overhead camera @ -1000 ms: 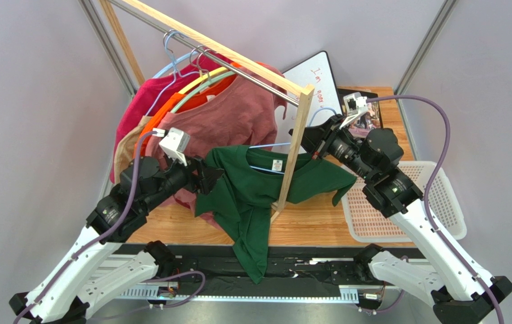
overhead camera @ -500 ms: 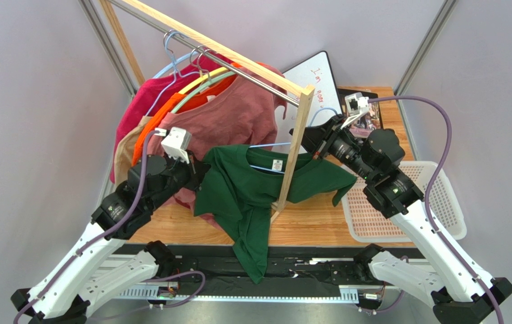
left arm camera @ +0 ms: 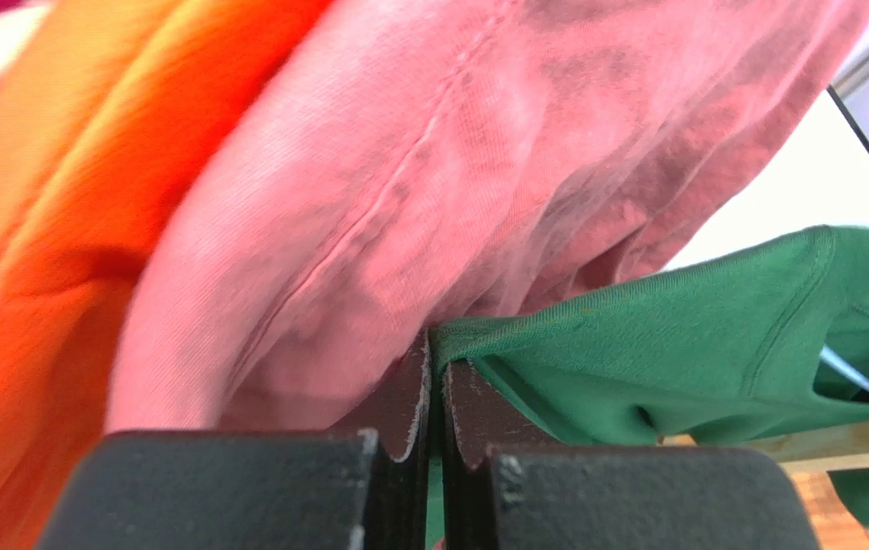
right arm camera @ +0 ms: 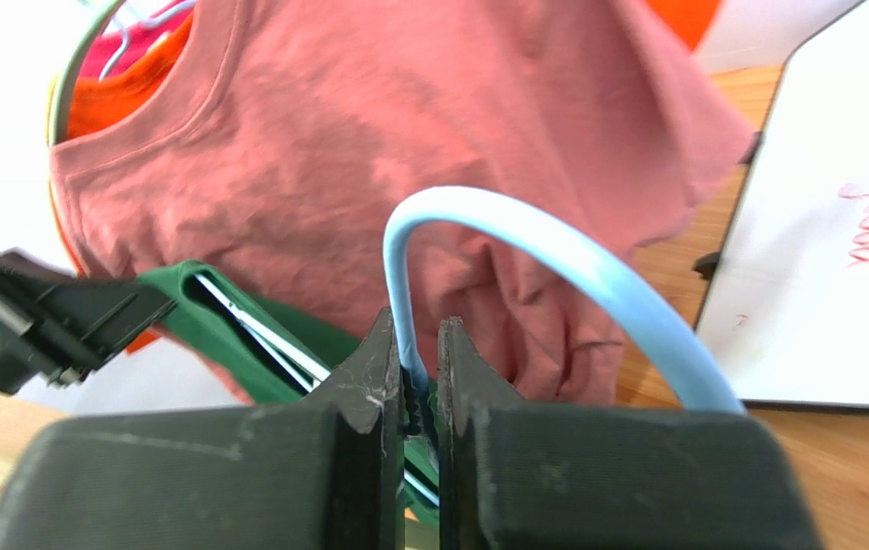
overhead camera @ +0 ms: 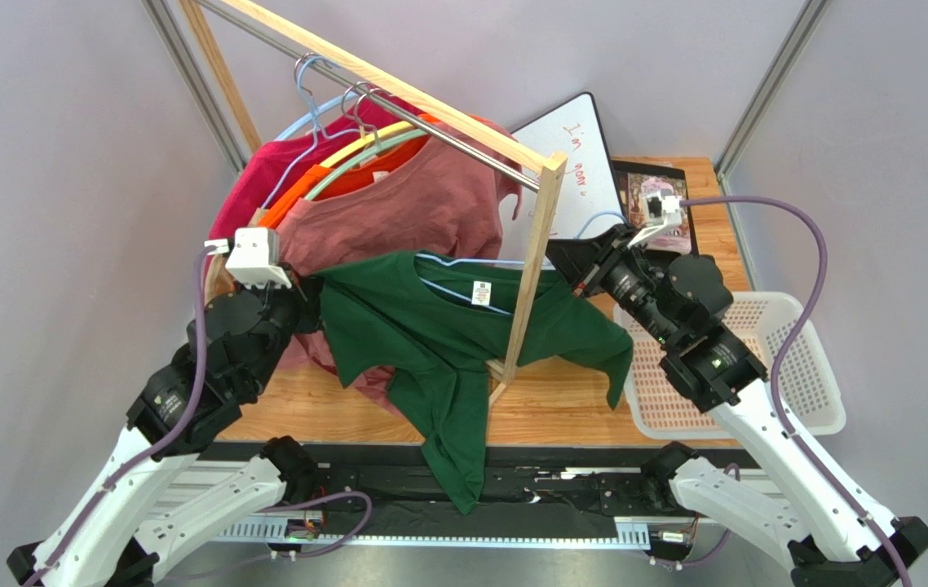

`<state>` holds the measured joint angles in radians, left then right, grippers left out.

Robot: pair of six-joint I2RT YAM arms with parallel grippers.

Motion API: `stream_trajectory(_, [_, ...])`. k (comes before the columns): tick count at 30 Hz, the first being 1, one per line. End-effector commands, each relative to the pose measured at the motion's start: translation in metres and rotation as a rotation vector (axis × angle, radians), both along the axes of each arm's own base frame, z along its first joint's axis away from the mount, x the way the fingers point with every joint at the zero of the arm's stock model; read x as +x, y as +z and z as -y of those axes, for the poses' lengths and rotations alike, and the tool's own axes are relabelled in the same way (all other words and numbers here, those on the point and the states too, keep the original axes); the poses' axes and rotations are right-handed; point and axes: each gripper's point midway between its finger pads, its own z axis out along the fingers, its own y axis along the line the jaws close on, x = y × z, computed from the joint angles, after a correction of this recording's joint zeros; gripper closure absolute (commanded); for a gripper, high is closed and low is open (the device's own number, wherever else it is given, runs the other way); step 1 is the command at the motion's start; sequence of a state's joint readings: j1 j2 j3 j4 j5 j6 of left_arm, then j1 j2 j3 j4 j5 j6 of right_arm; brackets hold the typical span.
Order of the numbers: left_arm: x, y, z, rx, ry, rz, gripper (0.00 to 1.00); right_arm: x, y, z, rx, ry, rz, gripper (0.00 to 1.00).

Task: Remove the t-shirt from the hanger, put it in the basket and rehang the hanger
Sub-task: Remove the tshirt from the hanger

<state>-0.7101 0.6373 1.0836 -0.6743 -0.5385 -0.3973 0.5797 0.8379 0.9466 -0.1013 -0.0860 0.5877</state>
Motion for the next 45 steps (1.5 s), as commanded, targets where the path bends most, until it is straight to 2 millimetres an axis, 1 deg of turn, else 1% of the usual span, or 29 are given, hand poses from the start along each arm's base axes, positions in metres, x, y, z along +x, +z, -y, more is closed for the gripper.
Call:
stream_trajectory(1, [-0.001,0.016,-0.031,-0.011,0.145,0.054,1.00,0.000,0.025,0.039,0.113,-0.177,0.075,1.00])
stream_trajectory(3, [-0.001,0.015,-0.031,-0.006,0.147,0.051,1.00,-0.004,0.028,0.043,0.131,-0.187,0.098,1.00])
stream_trajectory(4, [0.000,0.015,-0.029,-0.004,0.146,0.049,1.00,-0.005,0.022,0.046,0.131,-0.196,0.091,1.00])
stream_trajectory(5, [0.001,0.014,-0.029,0.002,0.144,0.046,1.00,-0.009,0.032,0.054,0.169,-0.218,0.126,1.00])
stream_trajectory(6, [0.002,0.015,-0.026,0.000,0.136,0.046,1.00,-0.011,0.033,0.058,0.183,-0.231,0.133,1.00])
stream_trajectory(8, [0.003,0.014,-0.019,0.002,0.100,0.043,1.00,-0.013,0.031,0.067,0.208,-0.268,0.144,1.00])
stream_trajectory(10, [0.004,0.015,-0.010,-0.003,0.051,0.058,1.00,-0.014,0.032,0.068,0.231,-0.268,0.140,1.00])
stream_trajectory(11, [0.003,0.015,0.006,-0.007,-0.036,0.061,1.00,-0.012,0.035,0.063,0.231,-0.251,0.145,1.00])
stream_trajectory(13, [0.002,0.017,0.023,-0.012,-0.127,0.075,1.00,-0.009,0.036,0.050,0.214,-0.198,0.140,1.00])
stream_trajectory(14, [-0.003,0.018,0.038,-0.023,-0.215,0.076,1.00,-0.010,0.047,0.045,0.217,-0.172,0.159,1.00])
stream_trajectory(15, [-0.004,0.020,0.047,-0.036,-0.260,0.086,1.00,-0.002,0.040,0.034,0.190,-0.146,0.139,1.00])
stream_trajectory(17, [-0.012,0.022,0.066,-0.058,-0.366,0.081,1.00,-0.006,0.047,0.017,0.178,-0.052,0.162,1.00])
stream_trajectory(18, [-0.012,0.023,0.074,-0.062,-0.405,0.079,1.00,-0.001,0.048,0.008,0.161,-0.025,0.160,1.00])
stream_trajectory(19, [-0.015,0.023,0.080,-0.064,-0.443,0.074,1.00,-0.002,0.049,0.001,0.150,0.014,0.163,1.00])
stream_trajectory(20, [-0.021,0.023,0.090,-0.067,-0.507,0.068,1.00,-0.001,0.050,-0.004,0.142,0.031,0.165,1.00])
stream_trajectory(21, [-0.023,0.025,0.094,-0.070,-0.532,0.066,0.99,-0.001,0.057,-0.007,0.142,0.046,0.178,1.00])
stream_trajectory(22, [-0.027,0.026,0.097,-0.071,-0.560,0.068,0.93,0.003,0.053,-0.013,0.124,0.060,0.165,1.00])
stream_trajectory(23, [-0.031,0.027,0.100,-0.070,-0.591,0.074,0.77,0.005,0.052,-0.014,0.106,0.064,0.168,1.00])
stream_trajectory(25, [-0.041,0.034,0.100,-0.081,-0.634,0.113,0.64,0.007,0.054,-0.017,0.081,0.075,0.178,1.00])
stream_trajectory(26, [-0.045,0.038,0.099,-0.076,-0.650,0.141,0.52,0.007,0.053,-0.018,0.065,0.079,0.182,1.00])
stream_trajectory(28, [-0.058,0.049,0.096,-0.080,-0.694,0.194,0.44,0.005,0.054,-0.020,0.050,0.097,0.193,1.00])
stream_trajectory(29, [-0.063,0.059,0.093,-0.075,-0.701,0.225,0.36,0.004,0.056,-0.020,0.049,0.102,0.202,1.00])
stream_trajectory(31, [-0.066,0.063,0.088,-0.066,-0.690,0.225,0.30,0.004,0.055,-0.022,0.043,0.113,0.207,1.00])
stream_trajectory(32, [-0.065,0.069,0.083,-0.068,-0.668,0.218,0.28,0.004,0.056,-0.022,0.041,0.118,0.209,1.00])
stream_trajectory(34, [-0.058,0.074,0.073,-0.070,-0.591,0.200,0.28,0.004,0.056,-0.028,0.027,0.148,0.214,1.00])
stream_trajectory(36, [-0.056,0.082,0.070,-0.073,-0.565,0.186,0.28,0.007,0.058,-0.034,0.020,0.168,0.214,1.00])
stream_trajectory(39, [-0.054,0.093,0.074,-0.066,-0.577,0.190,0.28,0.006,0.061,-0.051,0.009,0.263,0.212,1.00])
stream_trajectory(41, [-0.051,0.097,0.077,-0.046,-0.584,0.170,0.27,-0.003,0.063,-0.062,0.008,0.357,0.214,1.00])
stream_trajectory(45, [-0.047,0.100,0.084,0.008,-0.619,0.157,0.25,-0.008,0.052,-0.078,-0.005,0.467,0.180,1.00])
